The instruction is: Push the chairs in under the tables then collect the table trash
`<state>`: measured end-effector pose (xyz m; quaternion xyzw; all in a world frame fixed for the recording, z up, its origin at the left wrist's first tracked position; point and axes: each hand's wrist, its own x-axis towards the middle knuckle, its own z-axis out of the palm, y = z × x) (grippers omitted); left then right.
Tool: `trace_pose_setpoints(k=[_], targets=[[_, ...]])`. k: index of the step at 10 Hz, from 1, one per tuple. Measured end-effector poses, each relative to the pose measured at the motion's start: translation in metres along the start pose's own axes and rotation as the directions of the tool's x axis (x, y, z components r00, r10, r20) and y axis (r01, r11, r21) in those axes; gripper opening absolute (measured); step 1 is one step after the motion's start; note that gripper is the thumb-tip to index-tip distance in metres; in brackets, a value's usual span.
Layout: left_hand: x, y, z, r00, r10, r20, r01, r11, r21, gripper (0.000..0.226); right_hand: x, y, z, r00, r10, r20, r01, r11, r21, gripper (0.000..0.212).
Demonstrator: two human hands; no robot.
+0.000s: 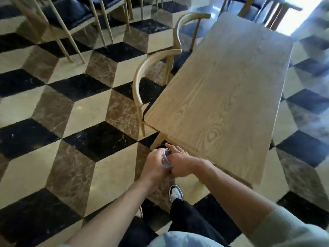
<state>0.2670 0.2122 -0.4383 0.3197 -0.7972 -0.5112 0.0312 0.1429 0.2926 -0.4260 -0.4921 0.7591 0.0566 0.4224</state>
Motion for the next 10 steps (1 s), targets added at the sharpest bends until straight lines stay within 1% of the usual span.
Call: trace_pose_setpoints(k=[1, 2, 3, 4, 5, 6, 7, 8, 9, 10], targets=[[0.002, -0.014, -0.026, 0.999, 0.032, 0.038, -0.037, 0.989, 0.141, 0.045, -0.011, -0.011, 0.008, 0.972, -0.042, -0.23, 0.095, 0.969, 0.227, 0.048], [-0.003, -0.026, -0.05, 0.994, 0.022, 0.111, -0.041, 0.984, 0.173, 0.053, -0.026, -0.031, 0.016, 0.896, 0.001, -0.443, 0.191, 0.901, 0.39, 0.039], [-0.008, -0.031, -0.062, 0.981, 0.021, 0.194, -0.042, 0.994, 0.103, 0.075, -0.032, -0.044, 0.025, 0.79, 0.078, -0.608, 0.228, 0.883, 0.41, 0.017], [-0.01, -0.036, -0.074, 0.968, -0.045, 0.248, 0.023, 0.996, 0.09, 0.108, -0.035, -0.05, 0.027, 0.684, 0.148, -0.714, 0.234, 0.883, 0.407, 0.011], [-0.011, -0.047, -0.091, 0.97, -0.11, 0.217, 0.068, 0.979, 0.192, 0.113, -0.035, -0.051, 0.02, 0.618, 0.233, -0.751, 0.164, 0.896, 0.412, 0.01], [-0.012, -0.06, -0.114, 0.978, -0.143, 0.149, 0.11, 0.971, 0.211, 0.099, -0.029, -0.05, 0.007, 0.573, 0.294, -0.765, 0.077, 0.91, 0.407, 0.014], [-0.013, -0.072, -0.13, 0.981, -0.189, 0.038, 0.177, 0.963, 0.201, 0.084, -0.019, -0.046, -0.006, 0.645, 0.35, -0.68, -0.053, 0.907, 0.417, 0.048], [-0.021, -0.088, -0.137, 0.965, -0.257, -0.047, 0.261, 0.945, 0.196, 0.071, -0.017, -0.04, -0.004, 0.65, 0.417, -0.635, -0.122, 0.882, 0.455, 0.055], [-0.032, -0.095, -0.13, 0.957, -0.286, -0.041, 0.287, 0.926, 0.246, 0.063, -0.034, -0.031, 0.009, 0.616, 0.462, -0.638, -0.12, 0.855, 0.504, 0.049], [-0.033, -0.088, -0.12, 0.956, -0.292, -0.007, 0.284, 0.924, 0.255, 0.058, -0.056, -0.016, 0.021, 0.594, 0.53, -0.605, -0.133, 0.807, 0.576, 0.042]])
